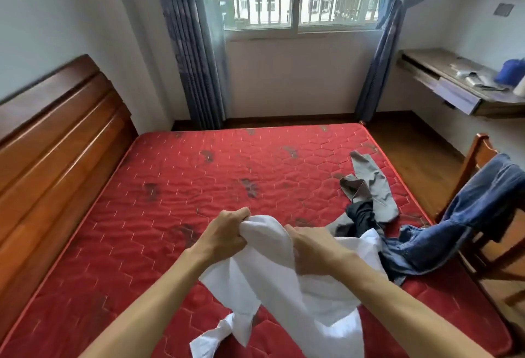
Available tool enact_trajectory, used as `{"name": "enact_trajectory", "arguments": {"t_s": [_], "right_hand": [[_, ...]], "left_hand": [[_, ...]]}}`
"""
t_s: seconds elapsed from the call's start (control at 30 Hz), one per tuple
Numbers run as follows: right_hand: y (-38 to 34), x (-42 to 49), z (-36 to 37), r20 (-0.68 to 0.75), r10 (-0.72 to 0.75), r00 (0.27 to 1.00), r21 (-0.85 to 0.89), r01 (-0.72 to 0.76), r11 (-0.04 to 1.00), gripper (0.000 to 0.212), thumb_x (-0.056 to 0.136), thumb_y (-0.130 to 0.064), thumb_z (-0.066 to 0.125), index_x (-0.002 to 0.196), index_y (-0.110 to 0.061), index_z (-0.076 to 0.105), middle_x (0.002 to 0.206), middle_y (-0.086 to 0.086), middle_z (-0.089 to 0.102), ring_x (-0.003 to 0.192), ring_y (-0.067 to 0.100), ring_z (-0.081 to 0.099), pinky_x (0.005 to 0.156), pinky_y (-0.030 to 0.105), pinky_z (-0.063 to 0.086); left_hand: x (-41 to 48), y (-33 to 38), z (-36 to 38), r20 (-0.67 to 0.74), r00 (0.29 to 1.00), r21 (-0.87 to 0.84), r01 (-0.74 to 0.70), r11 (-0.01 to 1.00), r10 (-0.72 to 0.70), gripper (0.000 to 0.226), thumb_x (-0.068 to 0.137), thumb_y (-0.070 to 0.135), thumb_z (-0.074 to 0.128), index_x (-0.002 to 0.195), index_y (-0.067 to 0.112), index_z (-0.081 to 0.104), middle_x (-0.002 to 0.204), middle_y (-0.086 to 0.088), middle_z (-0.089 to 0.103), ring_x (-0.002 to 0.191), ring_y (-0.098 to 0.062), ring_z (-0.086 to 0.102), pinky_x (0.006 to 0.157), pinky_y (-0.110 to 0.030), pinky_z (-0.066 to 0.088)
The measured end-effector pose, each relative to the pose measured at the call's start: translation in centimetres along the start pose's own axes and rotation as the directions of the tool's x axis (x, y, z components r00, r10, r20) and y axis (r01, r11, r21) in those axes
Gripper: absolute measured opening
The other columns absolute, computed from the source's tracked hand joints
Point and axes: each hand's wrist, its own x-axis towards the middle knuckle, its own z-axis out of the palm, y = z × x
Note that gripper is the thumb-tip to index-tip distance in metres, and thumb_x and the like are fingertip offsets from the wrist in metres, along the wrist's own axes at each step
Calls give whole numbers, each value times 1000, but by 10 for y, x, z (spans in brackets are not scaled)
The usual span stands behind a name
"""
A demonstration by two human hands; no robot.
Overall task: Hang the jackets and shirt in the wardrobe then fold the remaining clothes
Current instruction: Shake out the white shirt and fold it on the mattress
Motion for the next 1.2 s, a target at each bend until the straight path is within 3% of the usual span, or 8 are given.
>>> {"name": "enact_trajectory", "arguments": {"t_s": [0.07,0.23,0.43,0.57,0.73,0.97,1.07,1.2], "right_hand": [[17,20,8,10,69,998,-95,-68,993,25,81,-11,59,106,-15,54,109,8,66,106,33,61,74,40,46],[92,94,0,-47,214,976,-174,-219,960,18,87,-11,53,101,-16,63,107,5,70,108,30,63,77,37,47],[127,245,-71,-297,199,934,-93,-235,968,26,83,3,50,94,-15,64,98,4,70,96,31,65,86,40,45],[130,333,-160,-609,107,786,-31,-158,987,23,71,16,57,77,-5,64,72,15,67,70,38,65,69,45,50],[132,395,-293,-801,84,593,-4,-146,989,27,75,8,56,89,-10,70,85,10,70,85,35,65,82,39,43],[105,383,-351,-946,30,322,38,16,999,33,75,-7,44,88,-9,74,87,11,75,81,36,68,81,42,46],[98,367,-305,-933,-21,361,-10,33,999,38,72,-14,37,83,-14,73,81,5,75,75,33,68,77,39,46],[88,344,-196,-864,57,500,63,-5,998,31,68,-4,54,79,-22,76,76,-5,75,73,27,65,77,35,38]], "left_hand": [[6,-28,-7,-4,998,70,66,995,-66,11,73,11,59,76,15,49,60,7,56,53,-16,50,48,-31,37],[26,-120,-40,16,974,184,218,958,-225,20,72,12,63,63,24,50,75,15,55,60,-5,48,53,-33,40],[128,-178,-118,-127,906,407,419,812,-404,25,74,5,56,63,21,40,67,2,54,72,-30,58,55,-32,36],[208,-175,-210,-385,886,467,427,774,-256,34,79,-3,53,59,20,37,56,2,45,59,-31,55,50,-27,27],[273,-152,-336,-630,773,501,473,724,-69,19,77,-7,53,69,11,54,58,-5,52,58,-30,52,51,-31,33],[262,-136,-397,-718,694,479,432,764,58,19,86,7,56,100,20,59,79,-12,66,71,-33,63,64,-39,50],[229,-162,-372,-660,750,478,376,794,43,29,85,11,62,110,27,62,86,-7,67,76,-33,66,63,-37,49],[173,-200,-296,-536,844,485,280,828,29,12,80,10,67,76,21,64,70,4,57,69,-25,61,53,-32,43]]}}
